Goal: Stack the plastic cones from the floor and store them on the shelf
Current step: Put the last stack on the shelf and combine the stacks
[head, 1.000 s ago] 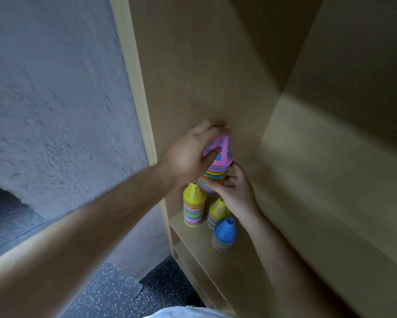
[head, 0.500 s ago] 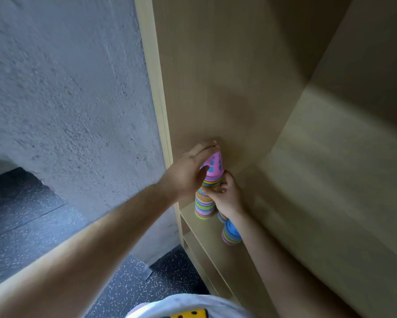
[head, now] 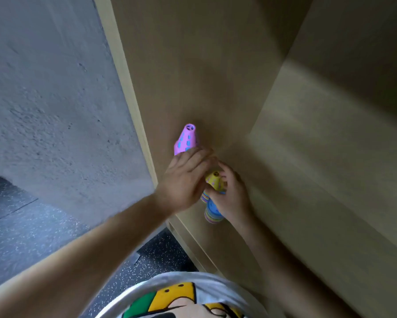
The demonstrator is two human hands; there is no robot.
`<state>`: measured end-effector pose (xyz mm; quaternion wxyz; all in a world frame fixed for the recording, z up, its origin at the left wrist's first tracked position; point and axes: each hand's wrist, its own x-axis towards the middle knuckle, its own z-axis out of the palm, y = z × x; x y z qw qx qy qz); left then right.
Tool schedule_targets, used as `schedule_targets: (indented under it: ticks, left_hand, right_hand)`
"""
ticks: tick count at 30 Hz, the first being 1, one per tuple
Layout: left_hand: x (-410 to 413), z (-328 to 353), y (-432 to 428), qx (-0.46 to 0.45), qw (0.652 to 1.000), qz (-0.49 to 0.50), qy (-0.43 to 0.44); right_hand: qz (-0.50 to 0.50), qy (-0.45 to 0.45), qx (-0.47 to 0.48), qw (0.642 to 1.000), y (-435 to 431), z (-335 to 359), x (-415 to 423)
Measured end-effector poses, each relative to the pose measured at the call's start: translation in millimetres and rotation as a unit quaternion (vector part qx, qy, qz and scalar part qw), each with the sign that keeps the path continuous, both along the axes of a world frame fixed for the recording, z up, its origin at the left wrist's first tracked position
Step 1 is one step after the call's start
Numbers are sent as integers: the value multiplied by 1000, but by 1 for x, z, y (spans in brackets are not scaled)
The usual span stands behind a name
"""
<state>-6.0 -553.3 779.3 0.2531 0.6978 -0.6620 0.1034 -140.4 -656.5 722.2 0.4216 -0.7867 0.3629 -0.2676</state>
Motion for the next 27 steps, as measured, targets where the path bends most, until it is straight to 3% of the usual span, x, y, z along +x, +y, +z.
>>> schedule_targets:
  ticks: [4, 11, 15, 27]
  left_hand:
    - [-25, -51, -4, 104, 993, -53, 23]
    - [-39, -95, -3, 274, 955, -111, 29]
    - [-39, -95, -4, 261, 960, -94, 37]
    - [-24, -103, 27, 187, 971, -71, 131]
  right_hand:
    - [-27, 9, 5, 1000, 1, -23, -41]
    - [-39, 142, 62, 987, -4, -74, -77]
    - [-14, 194, 91, 977, -5, -84, -67]
    - [-8, 87, 268, 960, -5, -148, -37]
